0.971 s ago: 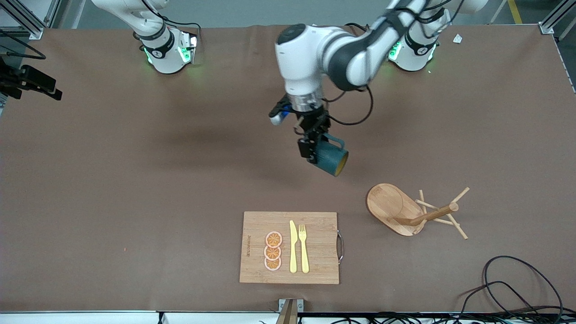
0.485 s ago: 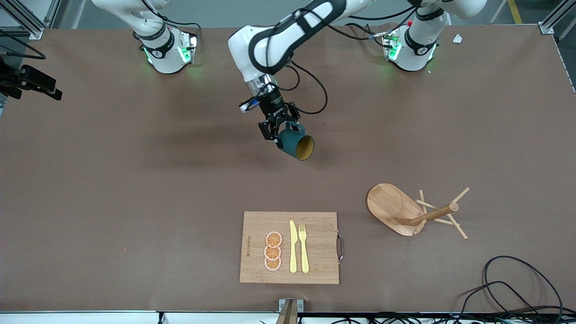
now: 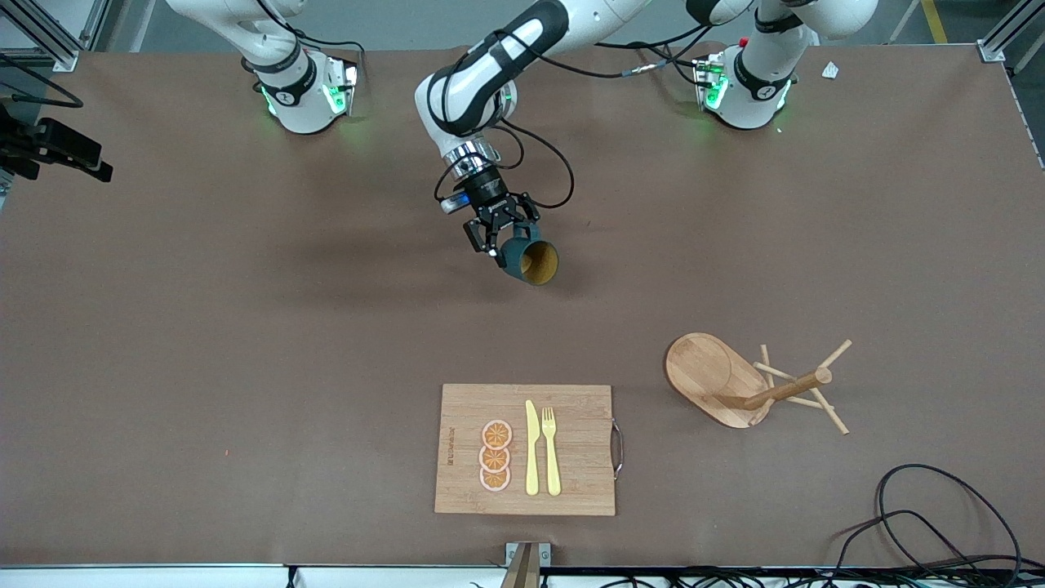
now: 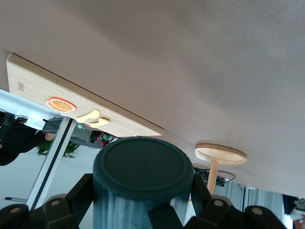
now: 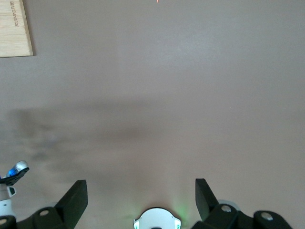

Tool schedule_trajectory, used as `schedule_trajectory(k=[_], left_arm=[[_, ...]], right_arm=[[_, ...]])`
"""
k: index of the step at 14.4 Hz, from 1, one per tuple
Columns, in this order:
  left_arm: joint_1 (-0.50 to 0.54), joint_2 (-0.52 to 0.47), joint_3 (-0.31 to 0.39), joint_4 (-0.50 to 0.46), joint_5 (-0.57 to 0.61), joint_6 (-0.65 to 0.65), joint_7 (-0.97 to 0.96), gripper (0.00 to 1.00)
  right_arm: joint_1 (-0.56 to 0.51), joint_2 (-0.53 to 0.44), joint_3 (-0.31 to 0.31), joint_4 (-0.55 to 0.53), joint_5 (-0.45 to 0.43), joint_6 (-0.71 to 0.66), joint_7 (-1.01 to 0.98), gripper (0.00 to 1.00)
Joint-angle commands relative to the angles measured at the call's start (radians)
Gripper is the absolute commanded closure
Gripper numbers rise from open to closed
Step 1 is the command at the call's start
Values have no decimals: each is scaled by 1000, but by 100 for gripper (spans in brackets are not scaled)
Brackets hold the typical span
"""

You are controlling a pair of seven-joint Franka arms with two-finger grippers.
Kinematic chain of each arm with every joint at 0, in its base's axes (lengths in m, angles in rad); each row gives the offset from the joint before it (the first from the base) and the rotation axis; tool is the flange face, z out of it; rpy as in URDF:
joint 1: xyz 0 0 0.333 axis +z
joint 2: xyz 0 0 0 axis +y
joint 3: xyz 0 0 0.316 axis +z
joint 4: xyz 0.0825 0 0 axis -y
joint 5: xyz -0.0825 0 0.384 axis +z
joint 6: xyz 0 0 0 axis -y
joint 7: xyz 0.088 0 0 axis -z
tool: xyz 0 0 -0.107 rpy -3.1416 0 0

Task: Transfer cup from left to right arm and place
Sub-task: 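Carry the teal mug with the left gripper toward the right arm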

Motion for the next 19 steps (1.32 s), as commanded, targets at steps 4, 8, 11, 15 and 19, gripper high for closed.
schedule_trajectory(k=[4, 8, 11, 15, 19], left_arm=[[-53, 115, 16, 61, 56, -18, -64, 68], [-81, 148, 14, 92, 56, -14, -66, 68], [-90, 159, 13, 95, 56, -11, -84, 68], [-96, 177, 13, 104, 56, -3, -101, 68], [-96, 180, 13, 115, 56, 29, -102, 67]], right_arm=[[0, -12, -2, -12, 8, -2, -4, 0], [-2, -12, -2, -13, 8, -2, -4, 0], [-2, -12, -3, -13, 8, -2, -4, 0], [-2, -12, -3, -13, 8, -2, -4, 0], [-2, -12, -3, -13, 8, -2, -4, 0]])
